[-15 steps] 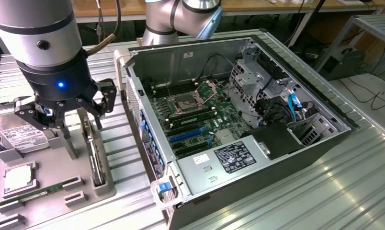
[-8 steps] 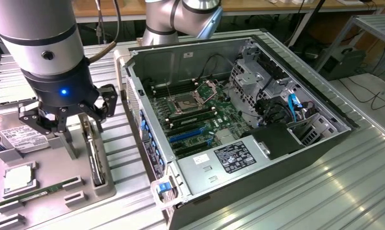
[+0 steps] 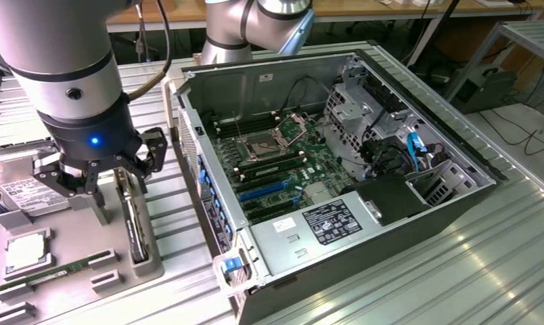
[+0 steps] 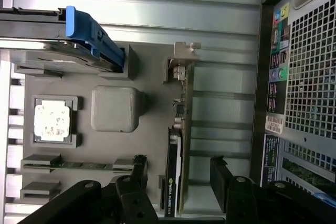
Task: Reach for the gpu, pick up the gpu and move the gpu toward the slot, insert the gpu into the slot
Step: 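Pick up the gpu and move the gpu toward the slot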
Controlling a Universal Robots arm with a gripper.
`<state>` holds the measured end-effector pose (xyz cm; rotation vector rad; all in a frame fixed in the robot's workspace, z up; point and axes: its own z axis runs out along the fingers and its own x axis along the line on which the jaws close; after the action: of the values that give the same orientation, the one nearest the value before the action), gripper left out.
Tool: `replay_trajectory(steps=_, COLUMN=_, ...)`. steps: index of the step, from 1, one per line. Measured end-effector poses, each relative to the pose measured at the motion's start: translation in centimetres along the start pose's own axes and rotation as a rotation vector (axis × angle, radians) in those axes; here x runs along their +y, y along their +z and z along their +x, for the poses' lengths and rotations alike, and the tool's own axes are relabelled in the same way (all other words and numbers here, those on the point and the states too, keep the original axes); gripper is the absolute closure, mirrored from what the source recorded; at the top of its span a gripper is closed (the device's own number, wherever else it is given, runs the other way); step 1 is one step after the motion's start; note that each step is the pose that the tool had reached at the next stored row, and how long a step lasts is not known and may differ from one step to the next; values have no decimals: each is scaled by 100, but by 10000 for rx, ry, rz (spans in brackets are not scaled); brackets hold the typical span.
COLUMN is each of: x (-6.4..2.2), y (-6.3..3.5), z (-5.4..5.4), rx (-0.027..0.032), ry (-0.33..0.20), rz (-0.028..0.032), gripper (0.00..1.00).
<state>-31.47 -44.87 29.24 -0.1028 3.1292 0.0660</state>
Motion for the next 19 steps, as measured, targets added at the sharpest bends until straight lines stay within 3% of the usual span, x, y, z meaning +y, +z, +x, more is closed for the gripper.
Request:
replay_trajectory(steps=7, x=-6, y=133, z=2, rx=0, ry=0, rz=0, gripper=40)
replay_trajectory(steps=19, x=-40, y=255, z=8, rx=0, ry=14, rz=7, gripper=40)
